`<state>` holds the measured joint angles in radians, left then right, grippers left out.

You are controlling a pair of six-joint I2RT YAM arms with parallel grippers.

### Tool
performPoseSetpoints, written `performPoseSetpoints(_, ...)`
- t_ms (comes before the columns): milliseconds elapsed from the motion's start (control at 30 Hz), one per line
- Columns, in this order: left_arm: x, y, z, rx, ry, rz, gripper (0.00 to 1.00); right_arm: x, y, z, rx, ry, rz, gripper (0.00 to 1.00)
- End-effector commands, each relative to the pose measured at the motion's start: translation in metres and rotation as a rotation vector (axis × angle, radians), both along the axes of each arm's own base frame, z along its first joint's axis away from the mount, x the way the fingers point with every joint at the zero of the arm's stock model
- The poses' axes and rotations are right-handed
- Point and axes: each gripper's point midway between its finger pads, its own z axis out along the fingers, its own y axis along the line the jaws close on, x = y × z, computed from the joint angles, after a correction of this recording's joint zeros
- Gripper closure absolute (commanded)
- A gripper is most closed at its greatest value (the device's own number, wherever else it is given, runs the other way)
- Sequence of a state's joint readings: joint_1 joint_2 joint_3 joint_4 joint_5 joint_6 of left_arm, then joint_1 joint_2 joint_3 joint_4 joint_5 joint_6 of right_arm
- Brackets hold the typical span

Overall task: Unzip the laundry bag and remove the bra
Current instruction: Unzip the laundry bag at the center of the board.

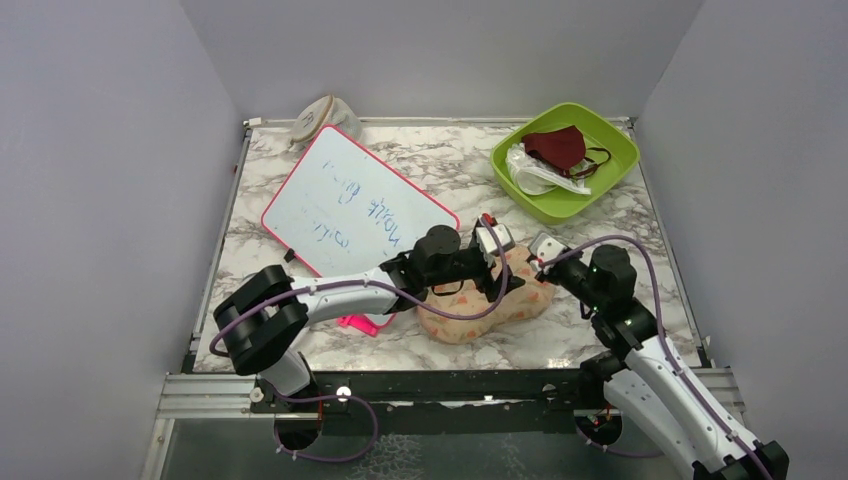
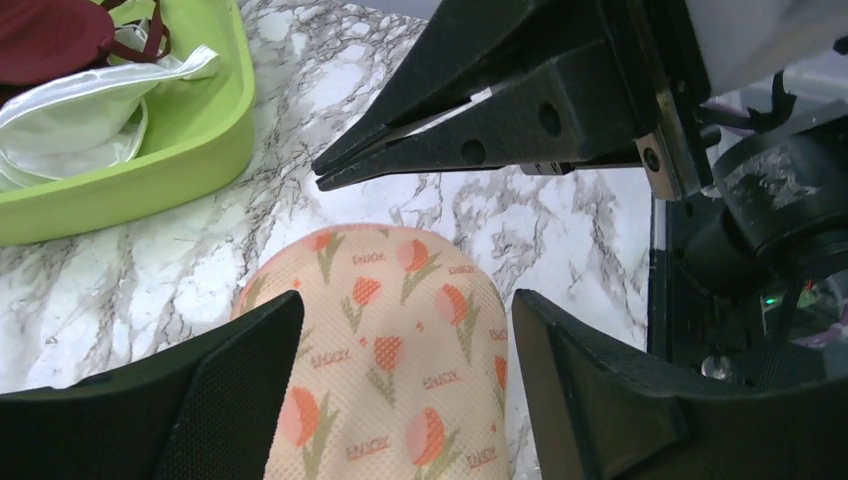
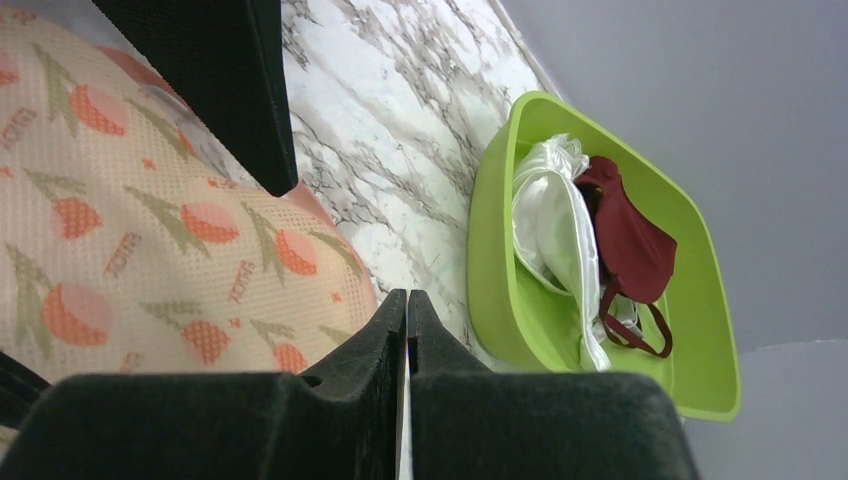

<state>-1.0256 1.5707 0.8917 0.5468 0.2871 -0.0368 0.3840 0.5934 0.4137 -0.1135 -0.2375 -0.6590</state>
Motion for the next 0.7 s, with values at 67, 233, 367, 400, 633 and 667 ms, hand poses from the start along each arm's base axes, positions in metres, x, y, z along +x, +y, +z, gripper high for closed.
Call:
performPoseSetpoints(67,0.003,-0.005,0.02,-0.127,0.19,0.121,0.28,-0.006,-0.003,0.011,0.03,0.039,-0.021,0.99)
performPoseSetpoints(233,0.005,-0.006,0.012,-0.125,0.234,0.187,0.22,0.015,-0.04,0.021,0.231,0.086,-0.367,0.99)
performPoseSetpoints(367,-0.005,-0.023,-0.007,-0.084,0.231,0.225,0.12,0.032,-0.066,0.034,0.369,0.13,-0.626,0.99)
performPoseSetpoints(400,-0.008,-0.029,-0.012,-0.068,0.228,0.228,0.11,0.036,-0.076,0.036,0.419,0.14,-0.721,0.97)
performPoseSetpoints(633,-0.017,-0.068,-0.048,0.05,0.174,0.324,0.1,0.047,-0.078,0.057,0.53,0.266,-0.894,0.09)
performPoseSetpoints(667,-0.017,-0.075,-0.055,0.076,0.171,0.329,0.11,0.045,-0.081,0.063,0.548,0.277,-0.923,0.01)
